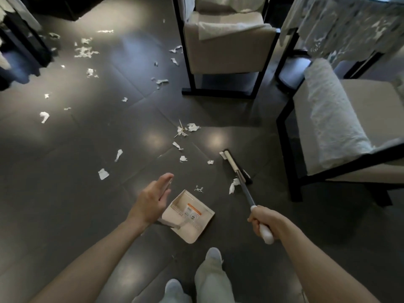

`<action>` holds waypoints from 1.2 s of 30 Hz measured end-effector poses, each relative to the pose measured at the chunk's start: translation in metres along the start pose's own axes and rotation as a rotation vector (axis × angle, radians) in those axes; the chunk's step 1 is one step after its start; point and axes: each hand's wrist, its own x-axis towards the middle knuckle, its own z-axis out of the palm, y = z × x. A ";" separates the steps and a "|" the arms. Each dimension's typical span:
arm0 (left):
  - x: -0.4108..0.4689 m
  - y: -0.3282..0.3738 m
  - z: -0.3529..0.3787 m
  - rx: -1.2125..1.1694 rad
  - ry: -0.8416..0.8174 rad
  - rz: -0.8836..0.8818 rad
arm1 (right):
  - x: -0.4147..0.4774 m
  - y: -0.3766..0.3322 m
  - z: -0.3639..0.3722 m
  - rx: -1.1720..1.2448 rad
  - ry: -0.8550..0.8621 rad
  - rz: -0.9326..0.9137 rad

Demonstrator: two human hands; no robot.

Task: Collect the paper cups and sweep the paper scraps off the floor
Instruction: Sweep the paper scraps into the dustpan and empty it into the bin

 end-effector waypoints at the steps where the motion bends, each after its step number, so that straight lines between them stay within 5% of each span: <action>1: -0.001 0.002 0.001 -0.005 -0.011 -0.002 | -0.008 0.004 0.003 -0.007 -0.008 0.010; 8: -0.004 0.007 0.011 0.035 -0.082 -0.035 | -0.058 0.052 0.058 -0.209 -0.034 -0.006; 13: -0.010 0.009 0.009 0.043 -0.070 -0.042 | -0.095 0.062 0.068 0.028 -0.210 0.180; 19: -0.024 -0.001 -0.004 0.037 -0.036 -0.082 | -0.133 0.049 0.045 0.154 -0.239 0.101; 30: -0.055 -0.035 -0.044 0.033 0.040 -0.200 | -0.060 -0.003 0.069 -0.398 0.053 -0.258; 36: -0.056 -0.051 -0.045 0.051 0.116 -0.246 | -0.034 0.010 0.112 -0.623 0.000 -0.197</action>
